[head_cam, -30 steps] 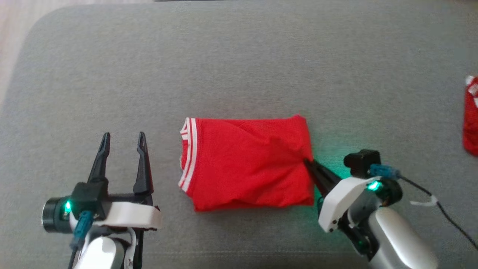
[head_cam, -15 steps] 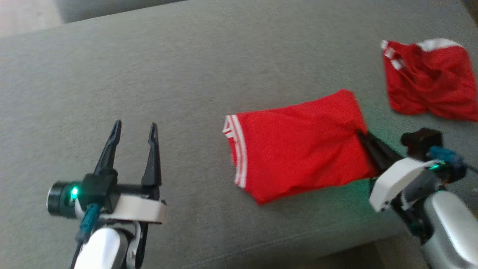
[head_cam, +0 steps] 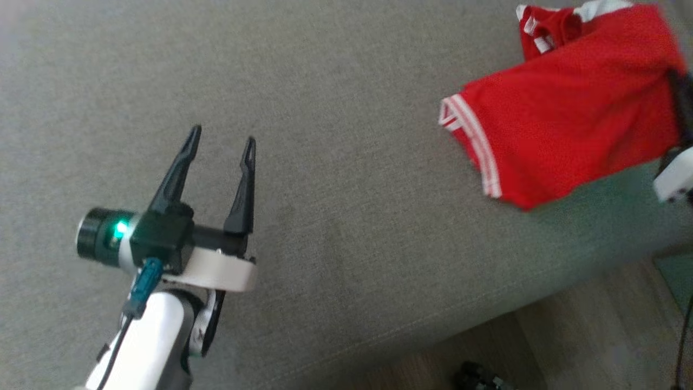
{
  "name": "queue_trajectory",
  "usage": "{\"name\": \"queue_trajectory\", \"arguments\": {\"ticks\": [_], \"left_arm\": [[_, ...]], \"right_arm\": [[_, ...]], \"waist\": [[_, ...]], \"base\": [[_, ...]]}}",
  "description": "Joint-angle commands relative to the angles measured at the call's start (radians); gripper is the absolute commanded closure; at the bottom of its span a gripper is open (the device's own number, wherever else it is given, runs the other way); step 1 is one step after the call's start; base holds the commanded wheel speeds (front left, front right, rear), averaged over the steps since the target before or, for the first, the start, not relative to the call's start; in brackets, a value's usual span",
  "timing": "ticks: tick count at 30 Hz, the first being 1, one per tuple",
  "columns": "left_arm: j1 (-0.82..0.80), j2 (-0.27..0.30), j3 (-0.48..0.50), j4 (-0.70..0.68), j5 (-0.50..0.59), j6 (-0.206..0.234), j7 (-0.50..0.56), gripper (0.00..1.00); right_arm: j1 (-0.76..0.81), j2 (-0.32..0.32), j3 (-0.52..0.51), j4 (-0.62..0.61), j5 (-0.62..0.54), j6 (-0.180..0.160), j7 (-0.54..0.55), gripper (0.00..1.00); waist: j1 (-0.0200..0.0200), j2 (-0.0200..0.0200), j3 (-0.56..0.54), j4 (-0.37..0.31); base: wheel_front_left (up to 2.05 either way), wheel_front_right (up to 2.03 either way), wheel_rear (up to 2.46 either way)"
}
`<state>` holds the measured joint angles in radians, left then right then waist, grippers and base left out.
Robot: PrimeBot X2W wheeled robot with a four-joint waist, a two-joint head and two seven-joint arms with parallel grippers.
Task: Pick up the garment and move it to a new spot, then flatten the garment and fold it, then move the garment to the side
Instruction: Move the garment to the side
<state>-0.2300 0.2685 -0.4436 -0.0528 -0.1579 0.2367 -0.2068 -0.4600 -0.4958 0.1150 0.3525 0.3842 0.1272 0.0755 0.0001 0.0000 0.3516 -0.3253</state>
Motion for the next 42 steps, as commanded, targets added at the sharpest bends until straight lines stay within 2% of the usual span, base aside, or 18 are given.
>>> {"name": "queue_trajectory", "arguments": {"ticks": [1, 9, 20, 21, 22, 23, 28, 32, 38, 42], "left_arm": [[-0.048, 0.019, 0.028, -0.041, 0.013, -0.003, 0.003, 0.0], [-0.13, 0.029, 0.003, -0.073, 0.047, -0.023, 0.027, 0.0], [-0.221, 0.016, -0.042, -0.079, 0.073, -0.05, 0.03, 0.0], [-0.225, 0.015, -0.044, -0.076, 0.073, -0.052, 0.028, 0.0], [-0.228, 0.014, -0.046, -0.075, 0.072, -0.054, 0.027, 0.0], [-0.231, 0.013, -0.047, -0.073, 0.071, -0.055, 0.024, 0.0], [-0.234, 0.009, -0.048, -0.065, 0.067, -0.051, 0.012, 0.0], [-0.211, 0.006, -0.04, -0.048, 0.053, -0.037, -0.006, 0.0], [-0.149, -0.005, -0.022, -0.021, 0.023, -0.004, -0.023, 0.0], [-0.099, -0.013, -0.003, -0.01, -0.003, 0.02, -0.034, 0.0]], "right_arm": [[-0.032, -0.044, -0.007, -0.021, 0.011, 0.003, -0.02, 1.0], [-0.111, -0.032, -0.102, 0.028, 0.029, 0.003, -0.044, 1.0], [-0.203, 0.042, -0.305, 0.192, -0.176, 0.003, -0.024, 1.0], [-0.206, 0.049, -0.32, 0.209, -0.194, 0.003, -0.014, 0.92], [-0.21, 0.058, -0.34, 0.226, -0.212, 0.003, -0.003, 0.64], [-0.213, 0.064, -0.363, 0.241, -0.237, 0.003, 0.009, 0.03], [-0.212, 0.101, -0.437, 0.255, -0.326, 0.003, 0.017, 0.0], [-0.159, 0.159, -0.492, 0.188, -0.382, 0.003, -0.032, 0.0], [0.005, 0.245, -0.401, 0.003, -0.333, 0.003, -0.153, 0.0], [0.127, 0.303, -0.32, -0.131, -0.295, 0.003, -0.187, 0.0]], "waist": [[-0.0001, 0.0, 0.033, -0.011], [-0.0001, 0.0, 0.134, -0.022], [-0.0001, 0.0, 0.233, -0.006], [-0.0001, 0.0, 0.234, -0.002], [-0.0001, 0.0, 0.235, 0.002], [-0.0001, 0.0, 0.235, 0.006], [-0.0001, 0.0, 0.224, 0.021], [-0.0001, 0.0, 0.184, 0.043], [-0.0001, 0.0, 0.097, 0.083], [-0.0001, 0.0, 0.036, 0.125]], "base": [[0.0, 0.0, 0.0], [0.0, 0.0, 0.0], [0.0, 0.0, 0.0], [0.0, 0.0, 0.0], [0.0, 0.0, 0.0], [0.0, 0.0, 0.0], [0.0, 0.0, 0.0], [0.0, 0.0, 0.0], [0.0, 0.0, 0.0], [0.0, 0.0, 0.0]]}}
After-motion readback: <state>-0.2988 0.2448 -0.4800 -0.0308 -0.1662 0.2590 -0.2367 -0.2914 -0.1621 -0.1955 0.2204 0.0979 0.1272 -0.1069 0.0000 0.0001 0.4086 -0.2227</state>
